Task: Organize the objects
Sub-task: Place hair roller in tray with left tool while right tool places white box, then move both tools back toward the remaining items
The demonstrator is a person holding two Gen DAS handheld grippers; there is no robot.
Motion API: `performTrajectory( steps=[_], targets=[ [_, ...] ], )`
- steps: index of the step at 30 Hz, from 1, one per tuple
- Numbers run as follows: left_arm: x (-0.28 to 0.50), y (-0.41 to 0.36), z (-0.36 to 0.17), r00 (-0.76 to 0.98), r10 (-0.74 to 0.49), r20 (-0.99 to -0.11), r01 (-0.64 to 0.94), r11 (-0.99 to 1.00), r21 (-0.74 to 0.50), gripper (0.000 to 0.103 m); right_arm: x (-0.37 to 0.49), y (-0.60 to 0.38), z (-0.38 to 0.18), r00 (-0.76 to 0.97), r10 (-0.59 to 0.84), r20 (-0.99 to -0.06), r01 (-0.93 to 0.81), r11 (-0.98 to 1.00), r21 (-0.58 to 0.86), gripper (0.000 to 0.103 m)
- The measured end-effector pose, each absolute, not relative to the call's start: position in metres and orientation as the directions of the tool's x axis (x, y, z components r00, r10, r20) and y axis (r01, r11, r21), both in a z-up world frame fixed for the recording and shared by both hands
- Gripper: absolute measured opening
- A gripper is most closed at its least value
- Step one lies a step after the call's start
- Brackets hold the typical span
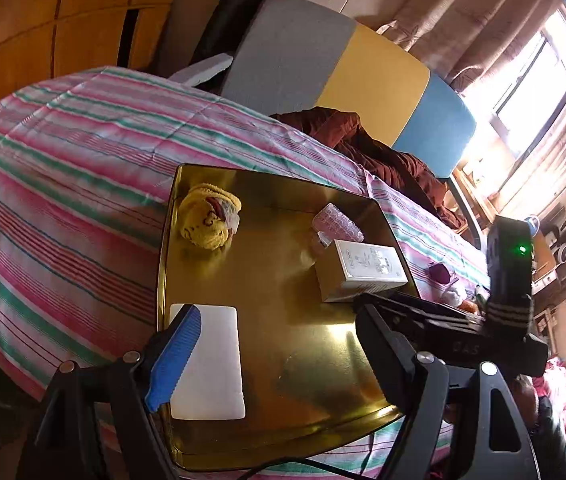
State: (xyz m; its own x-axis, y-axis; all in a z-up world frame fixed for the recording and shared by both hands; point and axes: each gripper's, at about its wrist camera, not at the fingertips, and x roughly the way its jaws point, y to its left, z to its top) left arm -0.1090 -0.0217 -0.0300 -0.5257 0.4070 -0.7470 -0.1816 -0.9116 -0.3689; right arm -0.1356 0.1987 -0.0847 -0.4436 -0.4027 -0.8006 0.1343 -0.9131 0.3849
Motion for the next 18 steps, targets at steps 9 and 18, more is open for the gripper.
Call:
performTrajectory(
  steps=[9, 18],
  targets=[
    [-0.089, 0.002, -0.020, -0.608, 0.240, -0.757, -0.186, -0.970, -0.159, 0.081, -0.097, 0.210, -0.059, -0.539, -0.275, -0.796, 0.104, -0.960, 0.261, 0.103],
    [-0.067, 0.015, -0.016, -0.638, 0.184, -0.748, -0.198, -0.978, -0.071, 0.081, -0.064, 0.215, -0.041, -0.612, -0.166, -0.774, 0.079, -0.986, 0.149, 0.103]
  ],
)
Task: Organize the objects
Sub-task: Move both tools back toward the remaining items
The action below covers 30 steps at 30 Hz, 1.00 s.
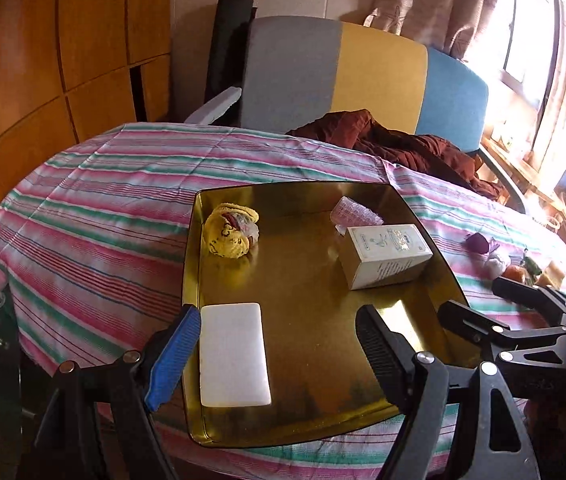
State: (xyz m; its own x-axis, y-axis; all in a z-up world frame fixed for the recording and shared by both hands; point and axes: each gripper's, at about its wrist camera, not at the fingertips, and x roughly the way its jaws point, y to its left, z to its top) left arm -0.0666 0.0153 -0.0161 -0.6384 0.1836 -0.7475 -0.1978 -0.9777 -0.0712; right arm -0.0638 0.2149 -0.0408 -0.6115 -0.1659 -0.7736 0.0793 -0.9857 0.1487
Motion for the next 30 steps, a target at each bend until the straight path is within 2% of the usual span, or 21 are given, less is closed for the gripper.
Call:
performTrajectory(
  steps=[9, 16, 25, 28, 30],
  targets=[
    [-0.052, 0.039, -0.015, -0.650, 0.193, -0.735, -0.259, -0.966, -0.024, 0.081, -0.041, 0.223, -0.032, -0.652, -0.120, -0.749, 0.058, -0.992, 0.109, 0.103],
    [-0.048, 0.051, -0.022, -0.599, 0.275, -0.752, -0.332, -0.940, -0.079, 0.081, -0.032, 0.247, -0.036, -0.649, -0.084, -0.756, -0.001, -0.994, 0.112, 0.103],
    [-0.050, 0.062, -0.031, -0.528, 0.335, -0.780, -0.365, -0.919, -0.148, 0.080, -0.019, 0.311, -0.046, -0.622, 0.001, -0.783, -0.136, -0.985, 0.107, 0.103],
    [-0.052, 0.068, -0.032, -0.520, 0.323, -0.791, -0.370, -0.920, -0.132, 0.073, -0.013, 0.346, -0.041, -0.620, 0.048, -0.783, -0.208, -0.973, 0.105, 0.103],
    [-0.053, 0.072, -0.031, -0.520, 0.323, -0.791, -0.381, -0.916, -0.124, 0.073, -0.008, 0.371, -0.035, -0.621, 0.104, -0.777, -0.262, -0.962, 0.081, 0.103]
  ],
)
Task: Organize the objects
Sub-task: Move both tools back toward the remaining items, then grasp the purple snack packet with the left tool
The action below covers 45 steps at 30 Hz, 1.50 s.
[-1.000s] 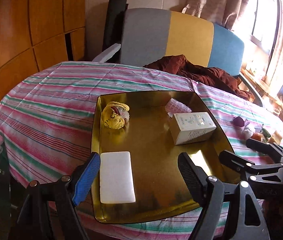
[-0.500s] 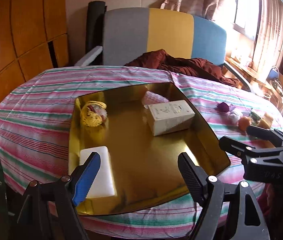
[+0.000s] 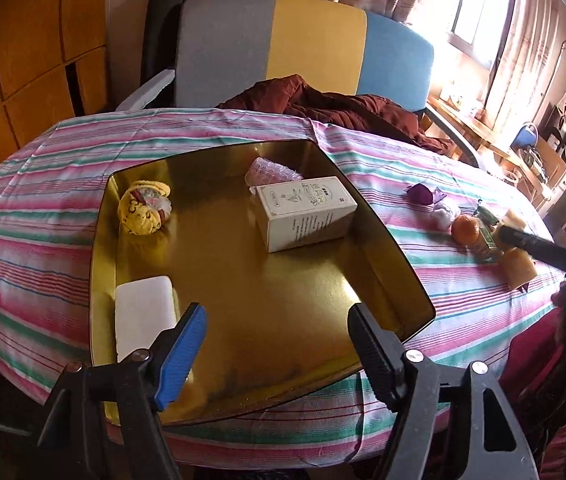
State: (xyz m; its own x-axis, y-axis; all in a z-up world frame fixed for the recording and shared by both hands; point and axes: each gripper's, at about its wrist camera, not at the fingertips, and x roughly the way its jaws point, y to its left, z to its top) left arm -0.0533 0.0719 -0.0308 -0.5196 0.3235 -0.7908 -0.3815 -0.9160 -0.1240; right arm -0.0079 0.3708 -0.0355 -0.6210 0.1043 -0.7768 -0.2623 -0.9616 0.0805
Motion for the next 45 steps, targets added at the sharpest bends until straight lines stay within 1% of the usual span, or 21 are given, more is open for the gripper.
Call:
performTrajectory(
  steps=[3, 7, 11, 16, 19, 22, 29, 31, 34, 41, 45],
  targets=[
    [-0.055, 0.081, -0.027, -0.517, 0.343, -0.784, -0.411, -0.903, -0.124, 0.073, 0.000, 0.410, -0.025, -0.618, 0.195, -0.762, -0.345, -0.938, 0.040, 0.103],
    [-0.060, 0.102, -0.024, -0.483, 0.376, -0.791, -0.459, -0.878, -0.137, 0.073, 0.010, 0.459, -0.015, -0.611, 0.293, -0.735, -0.452, -0.892, 0.021, 0.103],
    [-0.061, 0.131, -0.019, -0.446, 0.418, -0.791, -0.527, -0.837, -0.146, 0.073, 0.018, 0.499, -0.017, -0.605, 0.347, -0.717, -0.527, -0.849, 0.034, 0.103],
    [-0.068, 0.172, -0.014, -0.399, 0.459, -0.794, -0.590, -0.791, -0.161, 0.072, 0.030, 0.533, -0.032, -0.628, 0.272, -0.729, -0.587, -0.781, 0.215, 0.103],
    [-0.080, 0.199, -0.014, -0.369, 0.481, -0.796, -0.611, -0.770, -0.182, 0.070, 0.034, 0.537, -0.032, -0.657, 0.256, -0.709, -0.587, -0.764, 0.268, 0.103],
    [-0.099, 0.227, -0.017, -0.307, 0.508, -0.805, -0.609, -0.755, -0.244, 0.066, 0.035, 0.538, -0.033, -0.671, 0.235, -0.703, -0.578, -0.759, 0.299, 0.103],
    [-0.147, 0.287, -0.039, -0.154, 0.537, -0.829, -0.560, -0.739, -0.375, 0.066, 0.031, 0.532, -0.033, -0.694, 0.192, -0.694, -0.531, -0.788, 0.313, 0.103],
    [-0.163, 0.300, -0.048, -0.110, 0.545, -0.831, -0.519, -0.745, -0.419, 0.066, 0.030, 0.531, -0.033, -0.700, 0.176, -0.692, -0.517, -0.794, 0.320, 0.103],
    [-0.190, 0.318, -0.068, -0.041, 0.564, -0.825, -0.412, -0.761, -0.500, 0.066, 0.028, 0.530, -0.034, -0.707, 0.153, -0.690, -0.498, -0.800, 0.334, 0.103],
    [-0.232, 0.355, -0.107, 0.006, 0.524, -0.852, -0.261, -0.821, -0.507, 0.067, 0.026, 0.527, -0.034, -0.726, 0.108, -0.680, -0.456, -0.814, 0.358, 0.103],
    [-0.244, 0.372, -0.120, 0.008, 0.498, -0.867, -0.233, -0.842, -0.486, 0.067, 0.027, 0.527, -0.034, -0.736, 0.086, -0.671, -0.438, -0.817, 0.375, 0.103]
  ],
)
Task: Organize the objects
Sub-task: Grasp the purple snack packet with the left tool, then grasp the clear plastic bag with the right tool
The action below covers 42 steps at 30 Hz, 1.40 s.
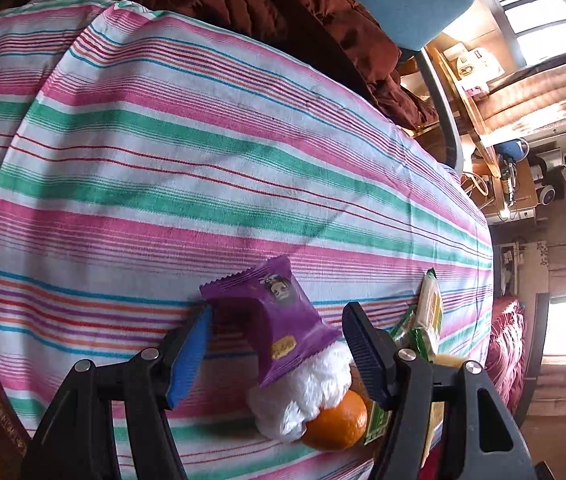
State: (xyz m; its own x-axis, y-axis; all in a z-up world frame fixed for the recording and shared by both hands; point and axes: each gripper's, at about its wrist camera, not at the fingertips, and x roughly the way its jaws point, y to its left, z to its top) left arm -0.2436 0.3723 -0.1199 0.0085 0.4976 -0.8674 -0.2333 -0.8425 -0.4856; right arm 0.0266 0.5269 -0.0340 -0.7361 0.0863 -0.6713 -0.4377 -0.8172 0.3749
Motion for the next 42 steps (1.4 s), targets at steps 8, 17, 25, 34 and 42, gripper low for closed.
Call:
performTrajectory(
  steps=[8, 17, 25, 34, 42],
  targets=[
    [-0.234, 0.379, -0.118, -0.087, 0.425, -0.901, -0.401, -0.843, -0.358, 0.038, 0.027, 0.526, -0.033, -0.738, 0.075, -0.670, -0.426, -0.822, 0.377, 0.103],
    [-0.213, 0.333, -0.087, -0.193, 0.426, -0.884, -0.499, -0.818, -0.285, 0.034, 0.018, 0.509, -0.027, -0.708, 0.085, -0.701, -0.388, -0.876, 0.286, 0.103],
    [-0.192, 0.295, -0.049, -0.234, 0.521, -0.821, -0.530, -0.776, -0.341, 0.034, -0.055, 0.453, -0.028, -0.609, 0.009, -0.793, -0.091, -0.994, 0.059, 0.103],
    [-0.159, 0.236, -0.014, -0.261, 0.608, -0.750, -0.542, -0.735, -0.407, 0.034, -0.147, 0.428, -0.094, -0.397, 0.045, -0.917, 0.076, -0.994, -0.081, 0.102],
    [-0.139, 0.173, -0.024, -0.297, 0.585, -0.755, -0.466, -0.779, -0.420, 0.034, -0.149, 0.434, -0.097, -0.421, 0.050, -0.906, 0.015, -0.998, -0.062, 0.065]
  ],
)
